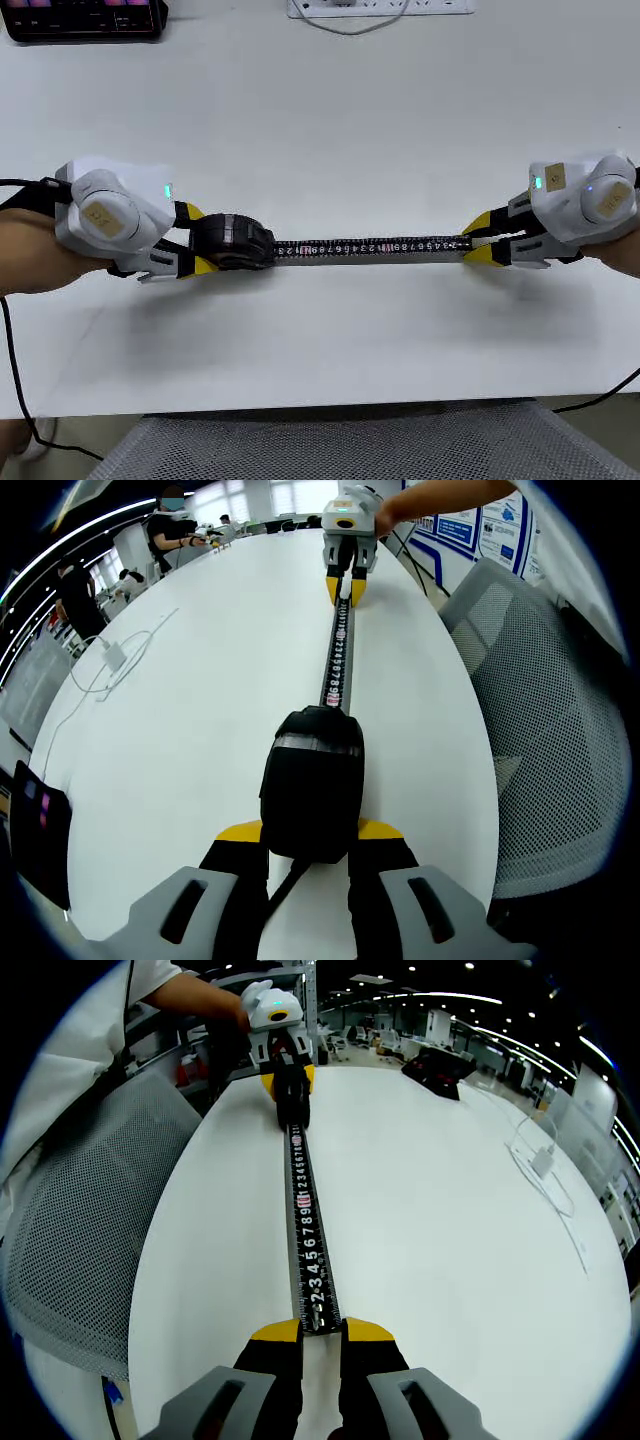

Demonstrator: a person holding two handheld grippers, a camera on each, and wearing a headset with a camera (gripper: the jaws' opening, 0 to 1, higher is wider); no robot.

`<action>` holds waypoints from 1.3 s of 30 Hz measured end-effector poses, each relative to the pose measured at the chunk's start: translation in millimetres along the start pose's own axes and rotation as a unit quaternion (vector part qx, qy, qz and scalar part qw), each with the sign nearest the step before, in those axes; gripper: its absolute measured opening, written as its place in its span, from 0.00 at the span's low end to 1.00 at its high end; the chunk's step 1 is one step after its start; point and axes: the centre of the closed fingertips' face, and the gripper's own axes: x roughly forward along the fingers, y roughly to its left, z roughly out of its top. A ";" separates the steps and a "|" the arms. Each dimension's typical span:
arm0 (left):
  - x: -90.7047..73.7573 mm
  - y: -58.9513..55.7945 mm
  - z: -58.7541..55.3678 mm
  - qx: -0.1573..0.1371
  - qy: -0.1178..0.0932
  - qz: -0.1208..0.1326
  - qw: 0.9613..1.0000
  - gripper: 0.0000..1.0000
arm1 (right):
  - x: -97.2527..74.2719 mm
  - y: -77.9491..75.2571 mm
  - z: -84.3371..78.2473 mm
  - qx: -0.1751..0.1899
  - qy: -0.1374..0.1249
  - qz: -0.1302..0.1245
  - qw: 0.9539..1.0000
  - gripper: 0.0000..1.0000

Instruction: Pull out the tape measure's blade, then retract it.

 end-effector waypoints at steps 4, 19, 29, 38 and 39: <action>0.0 -0.3 0.4 0.000 0.001 0.000 1.000 0.25 | -3.2 -1.0 -3.0 0.000 0.003 0.000 1.000 0.09; 0.7 -0.4 1.6 -0.006 0.004 0.004 1.000 0.26 | -0.4 -1.8 -3.7 0.011 0.012 0.001 1.000 0.10; 0.6 -0.3 2.3 -0.010 0.006 0.008 1.000 0.27 | -0.1 -2.2 -3.8 0.009 0.015 0.000 1.000 0.11; 0.2 -0.2 2.2 -0.014 0.007 0.012 1.000 0.27 | 0.1 -1.1 -3.5 0.012 0.015 -0.001 1.000 0.13; 0.3 -0.3 2.2 -0.013 0.008 0.012 1.000 0.27 | -0.1 -0.5 -4.1 0.014 0.016 -0.001 1.000 0.13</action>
